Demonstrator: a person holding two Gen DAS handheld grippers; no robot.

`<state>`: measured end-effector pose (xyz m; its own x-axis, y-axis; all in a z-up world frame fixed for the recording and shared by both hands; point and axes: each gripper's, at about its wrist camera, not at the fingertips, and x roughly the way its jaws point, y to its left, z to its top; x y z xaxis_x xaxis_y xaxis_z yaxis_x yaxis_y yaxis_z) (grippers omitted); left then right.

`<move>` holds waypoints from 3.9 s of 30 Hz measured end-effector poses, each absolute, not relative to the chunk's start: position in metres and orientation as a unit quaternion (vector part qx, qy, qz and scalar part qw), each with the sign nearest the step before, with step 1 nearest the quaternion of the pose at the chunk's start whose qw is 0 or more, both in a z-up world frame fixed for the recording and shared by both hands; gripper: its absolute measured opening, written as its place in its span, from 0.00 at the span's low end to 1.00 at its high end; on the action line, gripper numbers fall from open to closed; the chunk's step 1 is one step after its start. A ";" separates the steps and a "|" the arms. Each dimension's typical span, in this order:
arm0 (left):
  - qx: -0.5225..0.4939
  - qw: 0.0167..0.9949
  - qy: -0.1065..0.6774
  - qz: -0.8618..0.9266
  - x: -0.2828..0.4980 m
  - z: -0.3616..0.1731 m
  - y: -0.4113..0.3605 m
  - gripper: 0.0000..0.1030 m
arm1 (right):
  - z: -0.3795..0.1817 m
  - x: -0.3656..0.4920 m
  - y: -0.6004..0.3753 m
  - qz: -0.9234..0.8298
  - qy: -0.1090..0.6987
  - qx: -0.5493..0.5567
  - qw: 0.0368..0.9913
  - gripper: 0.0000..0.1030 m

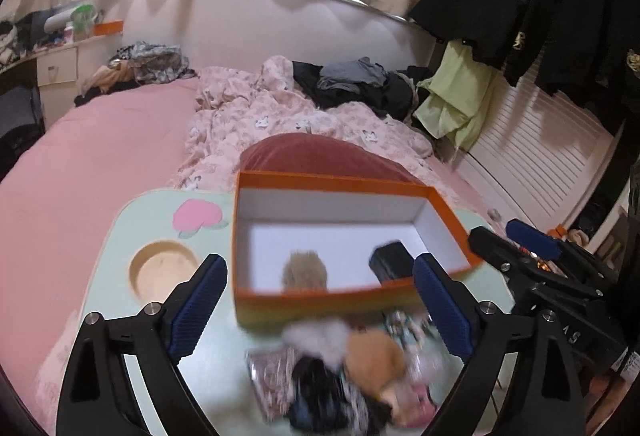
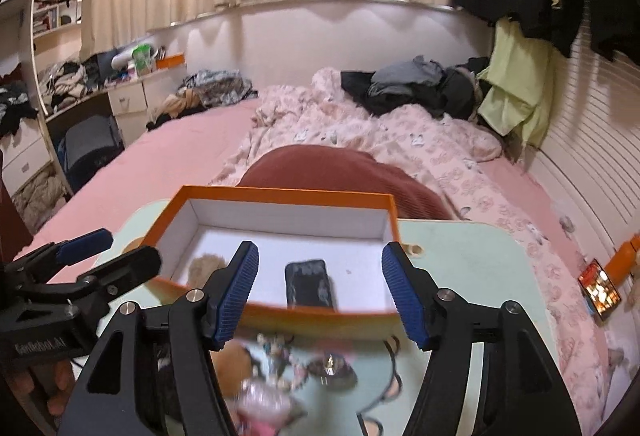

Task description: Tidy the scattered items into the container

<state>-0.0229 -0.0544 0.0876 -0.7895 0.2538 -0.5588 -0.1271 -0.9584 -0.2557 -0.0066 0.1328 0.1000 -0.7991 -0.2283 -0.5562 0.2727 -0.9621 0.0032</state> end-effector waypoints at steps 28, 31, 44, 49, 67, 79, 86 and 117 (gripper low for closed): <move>-0.440 0.014 -0.007 0.898 0.043 -0.008 -0.047 1.00 | -0.001 0.060 0.152 -0.896 0.076 0.424 0.110 0.77; -0.438 0.021 -0.004 0.899 0.044 -0.007 -0.046 1.00 | -0.002 0.061 0.154 -0.896 0.074 0.424 0.108 0.80; -0.385 0.042 -0.077 0.919 0.060 0.012 -0.067 0.99 | -0.001 0.060 0.156 -0.896 0.074 0.425 0.108 0.81; -0.344 0.063 -0.071 0.934 0.060 0.032 -0.057 0.99 | -0.001 0.060 0.156 -0.896 0.074 0.425 0.109 0.81; -0.362 0.109 -0.086 0.922 0.039 0.029 -0.046 0.36 | -0.001 0.060 0.155 -0.896 0.074 0.424 0.110 0.81; -0.304 0.066 -0.112 0.944 0.084 0.070 -0.101 0.36 | 0.032 0.070 0.116 -0.891 0.093 0.373 0.240 0.46; -0.297 0.082 -0.133 0.942 0.087 0.075 -0.105 0.36 | 0.012 0.041 0.086 -0.873 0.106 0.413 0.235 0.44; -0.356 0.141 -0.072 0.921 0.074 0.046 -0.038 0.36 | 0.040 0.070 0.147 -0.914 0.003 0.355 0.195 0.40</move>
